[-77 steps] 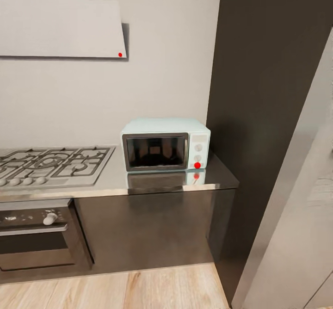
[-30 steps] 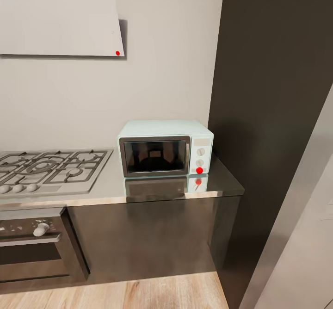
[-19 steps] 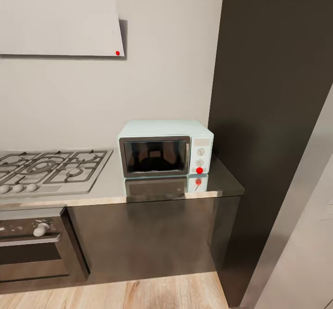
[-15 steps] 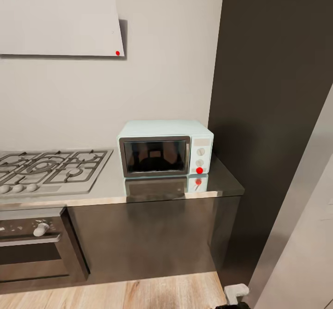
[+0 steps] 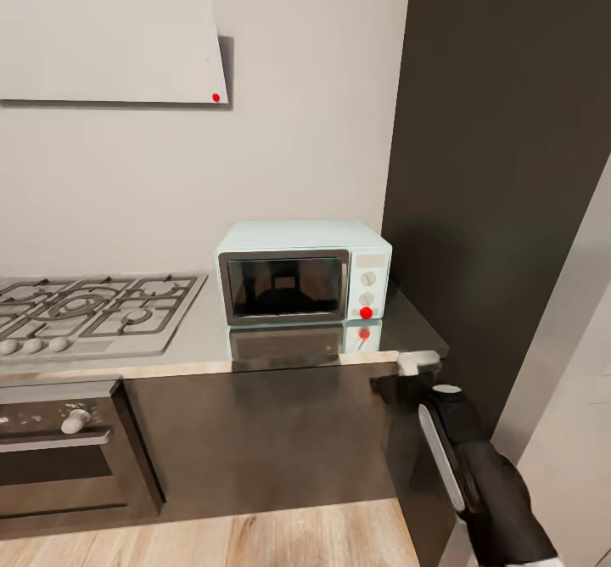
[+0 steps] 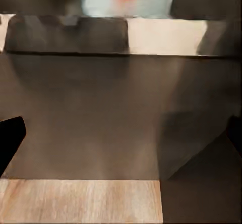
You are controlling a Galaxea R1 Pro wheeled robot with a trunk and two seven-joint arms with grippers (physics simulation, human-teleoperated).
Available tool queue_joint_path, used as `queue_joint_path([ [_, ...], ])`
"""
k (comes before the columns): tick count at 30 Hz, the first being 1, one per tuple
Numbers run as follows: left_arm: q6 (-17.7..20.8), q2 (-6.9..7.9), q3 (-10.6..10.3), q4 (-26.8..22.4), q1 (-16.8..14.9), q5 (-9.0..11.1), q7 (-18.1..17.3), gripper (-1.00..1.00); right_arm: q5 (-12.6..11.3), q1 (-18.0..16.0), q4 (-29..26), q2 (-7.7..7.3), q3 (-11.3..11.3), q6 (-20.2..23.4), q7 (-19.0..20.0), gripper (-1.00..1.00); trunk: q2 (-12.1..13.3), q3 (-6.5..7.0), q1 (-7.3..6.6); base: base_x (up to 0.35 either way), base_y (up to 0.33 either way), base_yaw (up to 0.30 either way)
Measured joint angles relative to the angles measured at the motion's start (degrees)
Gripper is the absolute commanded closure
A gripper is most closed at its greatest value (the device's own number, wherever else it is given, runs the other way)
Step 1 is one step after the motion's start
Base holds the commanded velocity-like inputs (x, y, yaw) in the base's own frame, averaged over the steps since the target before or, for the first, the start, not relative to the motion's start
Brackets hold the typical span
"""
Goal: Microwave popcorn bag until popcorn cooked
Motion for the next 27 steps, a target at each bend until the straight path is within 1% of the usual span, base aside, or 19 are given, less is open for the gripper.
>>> queue_joint_path([
  [2,0.0,-0.08,0.0,0.0,0.0,0.0,0.0,-1.00,-0.1,-5.3,0.0,2.89,0.0,0.6,-0.7,-1.00,0.0,0.00,0.00,0.000,0.000,0.000],
  [3,0.0,-0.07,0.0,0.0,0.0,0.0,0.0,-1.00,0.0,-6.6,0.0,3.88,0.0,0.6,-1.6,-1.00,0.0,0.00,0.00,0.000,0.000,0.000],
  [4,0.0,-0.05,0.0,0.0,0.0,0.0,0.0,-1.00,0.1,-7.6,0.0,4.91,0.0,0.5,-3.2,-1.00,0.0,0.00,0.00,0.000,0.000,0.000],
  [5,-0.1,-0.05,0.0,0.0,0.0,0.0,0.0,-1.00,0.1,-8.6,0.0,6.74,0.0,0.2,-6.4,-1.00,0.0,0.00,0.00,0.000,0.000,0.000],
  [6,0.0,-0.06,0.0,0.0,0.0,0.0,0.0,-1.00,0.1,-9.0,0.0,8.06,0.1,-0.2,-8.6,-1.00,0.0,-0.01,0.00,0.000,0.000,0.000],
  [7,0.0,-0.07,0.0,0.0,0.0,0.0,0.0,-1.00,0.1,-9.2,0.1,8.84,0.2,-0.8,-10.3,-1.00,0.0,-0.01,0.00,0.000,0.000,0.000],
  [8,0.0,-0.05,0.0,0.0,0.0,0.0,0.0,-1.00,0.0,-9.4,0.2,8.87,0.4,-2.3,-11.9,-1.00,0.0,-0.01,0.00,0.000,0.000,0.000],
  [10,0.0,-0.02,0.0,0.0,0.0,0.0,0.0,-1.00,-0.1,-9.6,0.4,8.87,0.6,-6.1,-13.3,-1.00,0.0,-0.01,0.00,0.000,0.000,0.000],
  [13,0.0,-0.02,0.1,0.0,0.0,0.0,0.0,-1.00,-0.1,-9.6,0.5,8.87,0.8,-10.9,-13.6,-1.00,0.0,-0.01,0.00,0.000,0.000,0.000],
  [15,0.0,-0.02,0.1,0.0,0.0,0.0,0.0,-1.00,-0.4,-9.6,1.1,8.87,0.8,-13.3,-13.2,-1.00,0.0,-0.01,0.00,0.000,0.000,0.000],
  [17,-0.1,-0.01,0.1,-0.1,0.0,0.0,0.0,-1.00,-0.8,-9.6,3.2,8.87,0.7,-14.2,-12.9,-1.00,0.0,-0.01,0.00,0.000,0.000,0.000],
  [20,-0.1,-0.01,0.1,0.0,0.0,0.0,0.0,-1.00,-0.5,-9.6,5.7,8.87,0.7,-14.6,-13.3,-1.00,0.0,-0.01,0.00,0.000,0.000,0.000],
  [27,-0.1,-0.01,0.1,0.0,0.0,0.0,0.0,-1.00,-0.9,-9.6,7.4,8.87,0.7,-14.5,-12.7,-1.00,0.0,-0.01,0.00,0.000,0.000,0.000],
])
